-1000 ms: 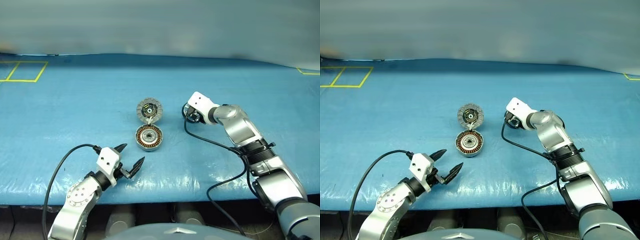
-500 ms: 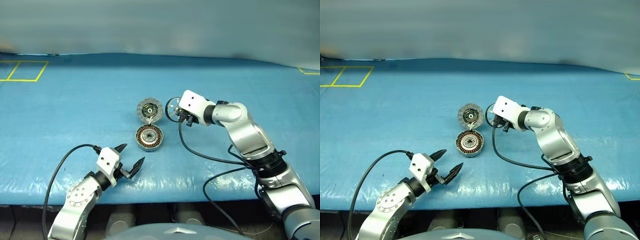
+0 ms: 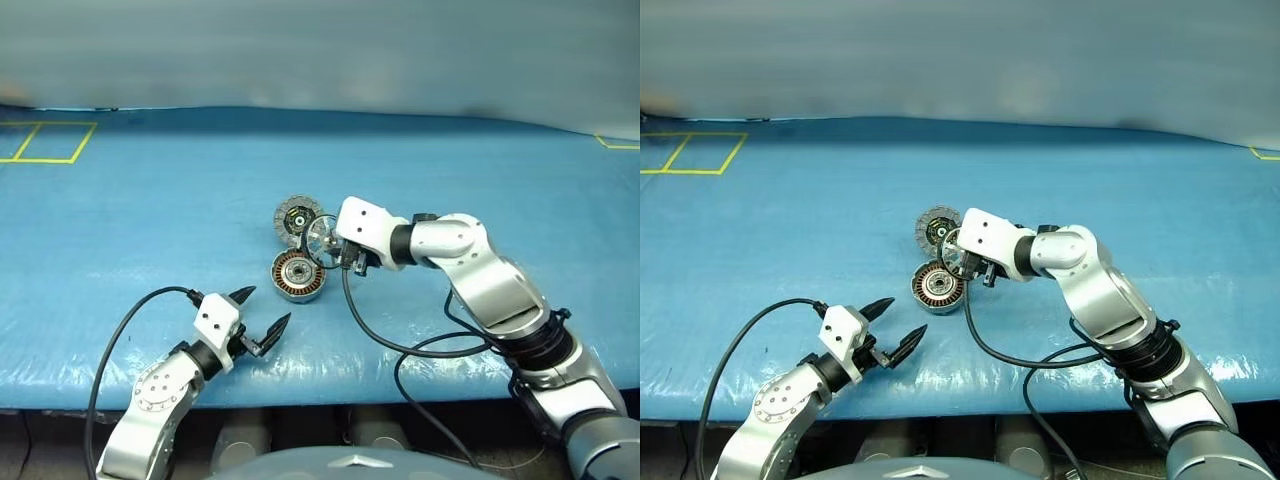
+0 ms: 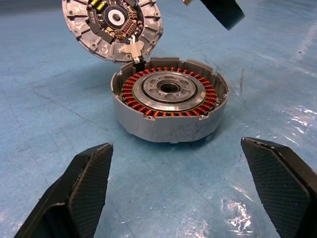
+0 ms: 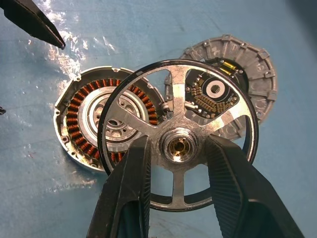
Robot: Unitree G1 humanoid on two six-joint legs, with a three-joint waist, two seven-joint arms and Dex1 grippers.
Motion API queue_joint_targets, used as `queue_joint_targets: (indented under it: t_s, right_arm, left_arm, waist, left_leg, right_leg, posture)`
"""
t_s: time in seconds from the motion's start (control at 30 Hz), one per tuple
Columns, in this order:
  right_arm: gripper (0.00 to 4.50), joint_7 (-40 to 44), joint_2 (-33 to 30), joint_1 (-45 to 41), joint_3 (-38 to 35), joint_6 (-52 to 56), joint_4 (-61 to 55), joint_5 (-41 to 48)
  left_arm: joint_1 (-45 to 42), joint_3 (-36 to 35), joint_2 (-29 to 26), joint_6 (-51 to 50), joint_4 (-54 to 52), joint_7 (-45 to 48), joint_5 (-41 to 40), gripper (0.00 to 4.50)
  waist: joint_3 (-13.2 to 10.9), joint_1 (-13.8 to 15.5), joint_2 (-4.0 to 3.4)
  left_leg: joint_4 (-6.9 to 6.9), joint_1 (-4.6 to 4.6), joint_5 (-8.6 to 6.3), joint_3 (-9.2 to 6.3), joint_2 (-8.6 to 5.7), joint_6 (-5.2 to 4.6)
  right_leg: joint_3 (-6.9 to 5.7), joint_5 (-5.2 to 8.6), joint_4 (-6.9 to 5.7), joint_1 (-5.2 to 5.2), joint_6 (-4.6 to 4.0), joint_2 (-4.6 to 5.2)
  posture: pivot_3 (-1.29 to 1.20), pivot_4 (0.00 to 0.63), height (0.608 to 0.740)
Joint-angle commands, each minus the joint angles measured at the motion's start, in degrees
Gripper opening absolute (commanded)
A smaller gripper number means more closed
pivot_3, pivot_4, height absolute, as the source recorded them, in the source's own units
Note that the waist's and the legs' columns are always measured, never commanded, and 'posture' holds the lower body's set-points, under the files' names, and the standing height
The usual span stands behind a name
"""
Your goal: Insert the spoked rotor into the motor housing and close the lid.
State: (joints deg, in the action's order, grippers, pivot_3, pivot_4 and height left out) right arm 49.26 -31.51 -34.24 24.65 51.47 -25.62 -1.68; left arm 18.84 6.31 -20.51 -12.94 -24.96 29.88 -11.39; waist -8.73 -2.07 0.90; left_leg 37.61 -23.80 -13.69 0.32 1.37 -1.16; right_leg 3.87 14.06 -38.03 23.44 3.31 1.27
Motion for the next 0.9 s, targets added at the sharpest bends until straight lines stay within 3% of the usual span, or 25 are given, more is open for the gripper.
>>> queue_joint_targets:
  t_s: [0.03, 0.9]
  right_arm:
    - [1.28, -2.0, 2.5, -0.5, 0.5, 2.6, -2.1, 1.4]
    - [1.28, -7.4, 6.1, 1.9, 6.9, 6.0, 0.8, 5.5]
  left_arm:
    - [-0.1, 0.0, 0.0, 1.4, -0.5, 0.2, -0.2, 4.50]
    - [0.7, 0.7, 0.7, 4.6, 0.1, -1.3, 2.2, 4.50]
  waist:
    - [0.0, 0.0, 0.00]
    - [0.0, 0.0, 0.01]
  left_leg:
    - [0.01, 0.00, 0.00, 0.00, -0.01, 0.00]
    - [0.01, 0.03, 0.00, -0.01, -0.01, 0.00]
  right_leg:
    - [0.01, 0.00, 0.00, 0.00, 0.00, 0.01]
    - [-0.01, 0.01, 0.00, -0.03, -0.01, 0.01]
  posture:
    - [0.00, 0.150, 0.740]
    - [0.00, 0.150, 0.740]
